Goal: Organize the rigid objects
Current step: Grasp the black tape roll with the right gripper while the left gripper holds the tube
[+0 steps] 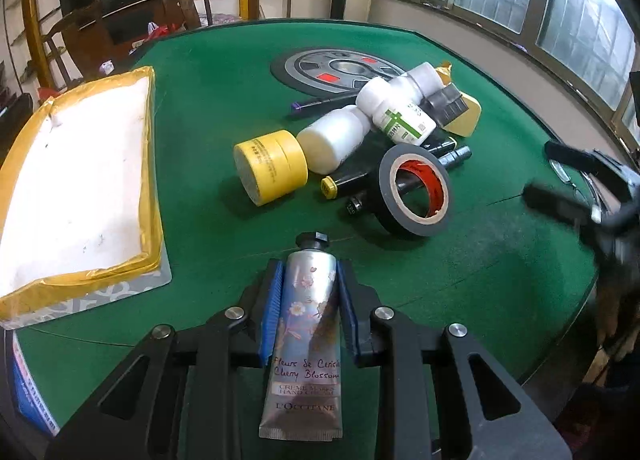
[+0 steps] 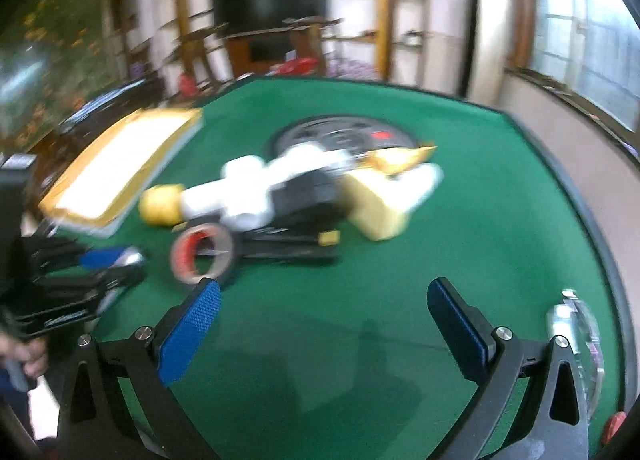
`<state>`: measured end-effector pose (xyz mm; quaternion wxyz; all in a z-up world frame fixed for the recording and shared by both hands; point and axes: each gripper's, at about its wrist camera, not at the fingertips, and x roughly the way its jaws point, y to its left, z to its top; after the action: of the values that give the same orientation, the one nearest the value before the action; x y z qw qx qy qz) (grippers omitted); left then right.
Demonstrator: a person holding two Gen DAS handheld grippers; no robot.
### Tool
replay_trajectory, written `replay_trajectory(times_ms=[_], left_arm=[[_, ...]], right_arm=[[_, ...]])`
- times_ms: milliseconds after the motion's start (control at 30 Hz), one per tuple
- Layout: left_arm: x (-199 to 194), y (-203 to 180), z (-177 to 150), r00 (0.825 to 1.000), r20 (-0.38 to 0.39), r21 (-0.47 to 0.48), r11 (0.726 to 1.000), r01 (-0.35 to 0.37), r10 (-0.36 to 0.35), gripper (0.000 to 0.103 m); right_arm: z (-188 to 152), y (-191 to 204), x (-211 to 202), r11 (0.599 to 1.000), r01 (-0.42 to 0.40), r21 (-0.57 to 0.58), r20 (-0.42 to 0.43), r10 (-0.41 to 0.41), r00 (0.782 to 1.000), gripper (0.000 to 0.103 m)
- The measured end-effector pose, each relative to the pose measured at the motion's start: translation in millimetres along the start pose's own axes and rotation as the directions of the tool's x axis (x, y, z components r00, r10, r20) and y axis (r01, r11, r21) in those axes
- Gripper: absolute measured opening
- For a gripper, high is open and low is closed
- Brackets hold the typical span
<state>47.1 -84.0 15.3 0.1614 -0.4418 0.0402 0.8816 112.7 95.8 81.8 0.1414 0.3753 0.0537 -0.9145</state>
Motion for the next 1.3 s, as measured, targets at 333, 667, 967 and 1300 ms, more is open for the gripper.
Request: replay_trajectory(times_ms=[333, 667, 967, 1300], left_arm=[[-5, 8, -3, 1.0, 0.008, -0.019, 1.0, 0.01, -0.01, 0.025], [-4, 10, -3, 1.0, 0.012, -0.034, 0.999, 0.014, -0.013, 0.024], [-3, 10, -2, 1.0, 0.014, -0.049, 0.999, 0.024, -0.023, 0.025], [-2, 9, -2, 1.0, 0.015, -0.047, 0.999, 0.02, -0.019, 0.025]], right_arm=[[13, 46, 47, 0.994, 0.021, -0.108, -0.116, -0.034, 0.993, 0.101], [20, 46, 64, 0.999, -0.019, -0.033, -0.157, 0.014, 0.987, 0.092], [13, 46, 59, 0.993, -0.11, -0.042, -0.166, 0.102, 0.981, 0.056], [6, 27, 52, 0.995, -0.1, 0.002, -0.163, 0.099, 0.982, 0.074]])
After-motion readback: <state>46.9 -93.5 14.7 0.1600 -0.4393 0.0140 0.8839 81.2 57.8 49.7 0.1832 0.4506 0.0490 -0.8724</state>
